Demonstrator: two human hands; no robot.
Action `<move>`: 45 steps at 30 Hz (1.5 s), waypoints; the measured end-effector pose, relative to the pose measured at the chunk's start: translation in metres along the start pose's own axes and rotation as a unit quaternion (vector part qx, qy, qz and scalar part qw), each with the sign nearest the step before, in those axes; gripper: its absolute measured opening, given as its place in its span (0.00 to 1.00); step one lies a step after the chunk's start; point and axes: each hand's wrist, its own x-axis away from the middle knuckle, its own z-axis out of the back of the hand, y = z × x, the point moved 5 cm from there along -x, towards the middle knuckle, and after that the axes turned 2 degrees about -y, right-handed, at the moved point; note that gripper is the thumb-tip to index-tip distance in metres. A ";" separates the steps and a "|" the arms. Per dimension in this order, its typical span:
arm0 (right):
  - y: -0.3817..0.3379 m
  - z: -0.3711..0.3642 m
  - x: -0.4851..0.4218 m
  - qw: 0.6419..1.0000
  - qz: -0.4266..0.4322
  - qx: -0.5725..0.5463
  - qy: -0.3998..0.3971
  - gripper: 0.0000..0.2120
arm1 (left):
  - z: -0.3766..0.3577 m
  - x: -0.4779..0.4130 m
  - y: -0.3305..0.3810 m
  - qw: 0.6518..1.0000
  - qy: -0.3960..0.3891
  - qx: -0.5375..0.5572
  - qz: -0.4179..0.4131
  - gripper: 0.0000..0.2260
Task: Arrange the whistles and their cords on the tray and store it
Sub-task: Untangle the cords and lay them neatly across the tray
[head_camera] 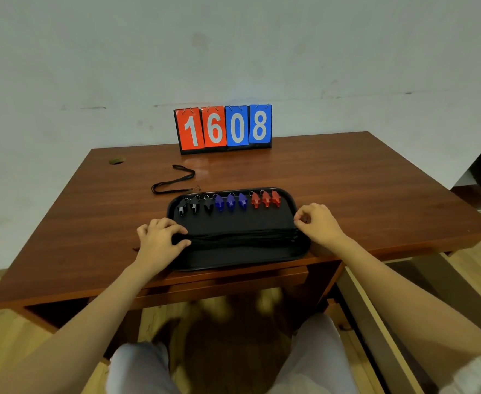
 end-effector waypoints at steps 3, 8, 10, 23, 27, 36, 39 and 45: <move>-0.008 -0.009 0.000 0.997 0.048 0.024 -0.063 0.11 | -0.008 -0.001 0.008 0.999 -0.031 0.000 -0.017 0.16; -0.014 -0.025 0.000 0.986 0.048 0.085 -0.139 0.21 | -0.020 -0.003 0.014 0.995 -0.098 -0.023 -0.016 0.22; -0.015 -0.027 -0.003 0.983 0.052 0.104 -0.142 0.20 | -0.022 -0.004 0.014 0.994 -0.110 -0.022 -0.013 0.22; -0.121 -0.029 -0.065 0.966 0.191 0.141 -0.098 0.17 | 0.007 -0.065 0.019 0.998 -0.041 0.049 0.007 0.16; -0.160 -0.037 -0.110 0.967 0.192 0.103 -0.128 0.17 | 0.024 -0.104 -0.002 0.998 -0.027 0.053 0.032 0.13; -0.216 -0.083 -0.198 0.961 0.196 0.066 -0.185 0.16 | 0.008 -0.181 -0.049 0.994 -0.101 0.004 0.047 0.12; -0.221 -0.110 -0.216 0.954 0.184 0.060 -0.227 0.16 | -0.012 -0.194 -0.059 0.989 -0.138 -0.006 0.046 0.11; -0.220 -0.152 -0.239 0.944 0.208 0.077 -0.244 0.11 | -0.040 -0.205 -0.080 0.987 -0.146 0.020 0.062 0.08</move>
